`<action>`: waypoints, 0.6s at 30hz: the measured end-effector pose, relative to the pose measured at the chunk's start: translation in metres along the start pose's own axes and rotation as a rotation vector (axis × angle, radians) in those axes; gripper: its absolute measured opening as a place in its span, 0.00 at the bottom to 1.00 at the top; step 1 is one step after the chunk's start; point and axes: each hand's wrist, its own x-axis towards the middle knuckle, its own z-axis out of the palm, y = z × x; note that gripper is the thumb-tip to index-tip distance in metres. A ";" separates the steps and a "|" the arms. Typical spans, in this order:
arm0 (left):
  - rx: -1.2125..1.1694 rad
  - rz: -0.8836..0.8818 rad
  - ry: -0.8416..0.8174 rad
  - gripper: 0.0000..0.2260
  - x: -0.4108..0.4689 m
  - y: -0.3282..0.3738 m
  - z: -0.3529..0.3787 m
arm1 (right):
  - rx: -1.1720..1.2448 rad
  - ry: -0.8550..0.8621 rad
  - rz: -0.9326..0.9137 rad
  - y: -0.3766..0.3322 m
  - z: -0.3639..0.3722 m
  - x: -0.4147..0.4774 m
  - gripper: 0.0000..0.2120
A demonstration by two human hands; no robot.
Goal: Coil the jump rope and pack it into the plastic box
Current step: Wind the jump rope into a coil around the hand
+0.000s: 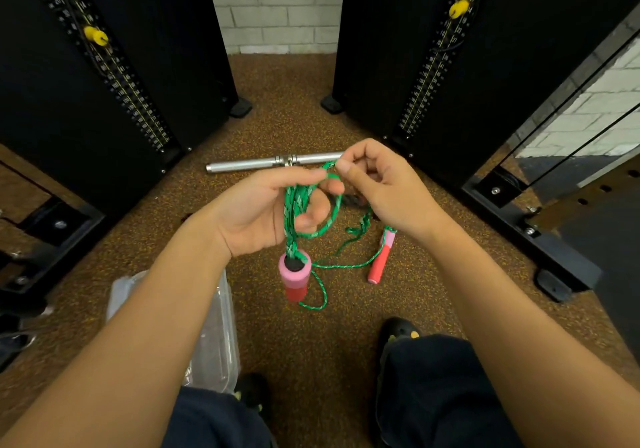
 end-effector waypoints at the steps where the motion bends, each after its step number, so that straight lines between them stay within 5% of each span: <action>1: -0.092 0.036 0.015 0.14 0.000 0.002 0.000 | -0.050 -0.002 0.014 0.002 0.001 0.000 0.05; 6: -0.360 0.203 0.109 0.22 0.000 0.005 -0.002 | -0.346 -0.192 0.030 0.003 0.009 -0.005 0.13; 9: -0.429 0.281 0.173 0.16 0.003 0.005 -0.004 | -0.425 -0.304 0.020 0.000 0.014 -0.009 0.13; 18: -0.032 0.372 0.228 0.16 0.003 0.003 -0.011 | -0.496 -0.413 -0.076 -0.011 0.020 -0.017 0.08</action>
